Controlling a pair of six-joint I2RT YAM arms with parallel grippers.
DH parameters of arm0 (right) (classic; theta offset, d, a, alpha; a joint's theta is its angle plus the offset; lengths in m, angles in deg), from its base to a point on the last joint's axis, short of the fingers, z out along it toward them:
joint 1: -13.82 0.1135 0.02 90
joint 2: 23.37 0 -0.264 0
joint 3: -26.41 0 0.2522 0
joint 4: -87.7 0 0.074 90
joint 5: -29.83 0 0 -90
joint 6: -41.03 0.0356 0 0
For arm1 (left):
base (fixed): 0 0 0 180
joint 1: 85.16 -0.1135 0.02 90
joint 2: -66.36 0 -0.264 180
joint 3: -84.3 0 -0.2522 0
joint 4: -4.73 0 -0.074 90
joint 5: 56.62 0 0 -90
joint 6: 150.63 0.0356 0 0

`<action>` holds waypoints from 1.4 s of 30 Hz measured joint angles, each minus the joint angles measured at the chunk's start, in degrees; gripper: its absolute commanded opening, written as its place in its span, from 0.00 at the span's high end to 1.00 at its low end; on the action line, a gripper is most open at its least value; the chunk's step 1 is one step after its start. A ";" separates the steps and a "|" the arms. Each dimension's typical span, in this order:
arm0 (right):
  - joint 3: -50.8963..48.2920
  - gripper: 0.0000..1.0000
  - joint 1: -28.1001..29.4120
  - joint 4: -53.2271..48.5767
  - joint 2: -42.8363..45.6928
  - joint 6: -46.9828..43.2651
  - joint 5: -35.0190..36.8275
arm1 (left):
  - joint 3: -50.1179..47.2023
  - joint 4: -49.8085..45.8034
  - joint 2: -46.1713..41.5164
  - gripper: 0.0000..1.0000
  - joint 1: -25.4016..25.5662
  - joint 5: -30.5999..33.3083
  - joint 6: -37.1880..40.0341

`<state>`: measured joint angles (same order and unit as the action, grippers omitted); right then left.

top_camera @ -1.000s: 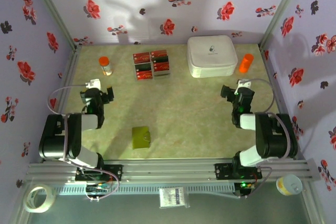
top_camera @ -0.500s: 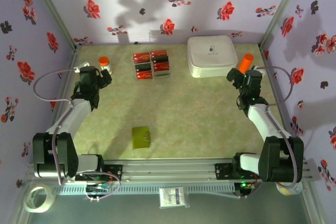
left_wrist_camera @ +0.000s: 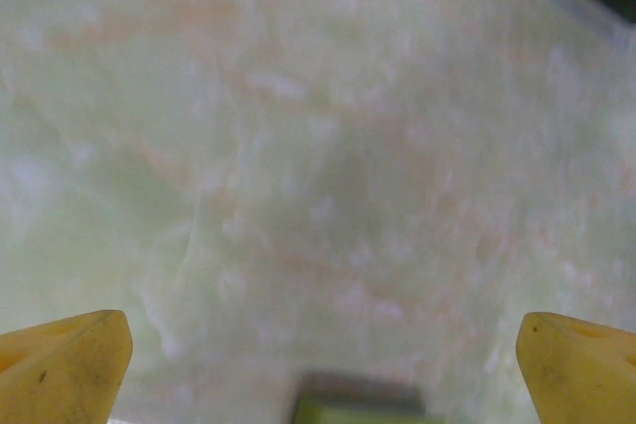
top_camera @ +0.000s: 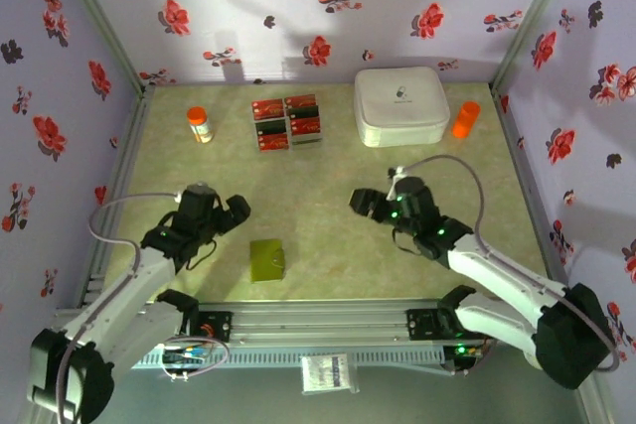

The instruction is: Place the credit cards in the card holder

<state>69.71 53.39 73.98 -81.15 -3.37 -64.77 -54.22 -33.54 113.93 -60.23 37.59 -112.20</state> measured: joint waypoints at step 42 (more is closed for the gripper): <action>15.26 0.66 39.74 14.36 -41.59 31.34 15.34 | -0.83 -0.02 3.67 0.00 5.84 -0.68 0.35</action>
<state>84.96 93.12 88.34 -122.74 27.98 -49.42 -55.05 -33.57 117.61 -54.40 36.91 -111.85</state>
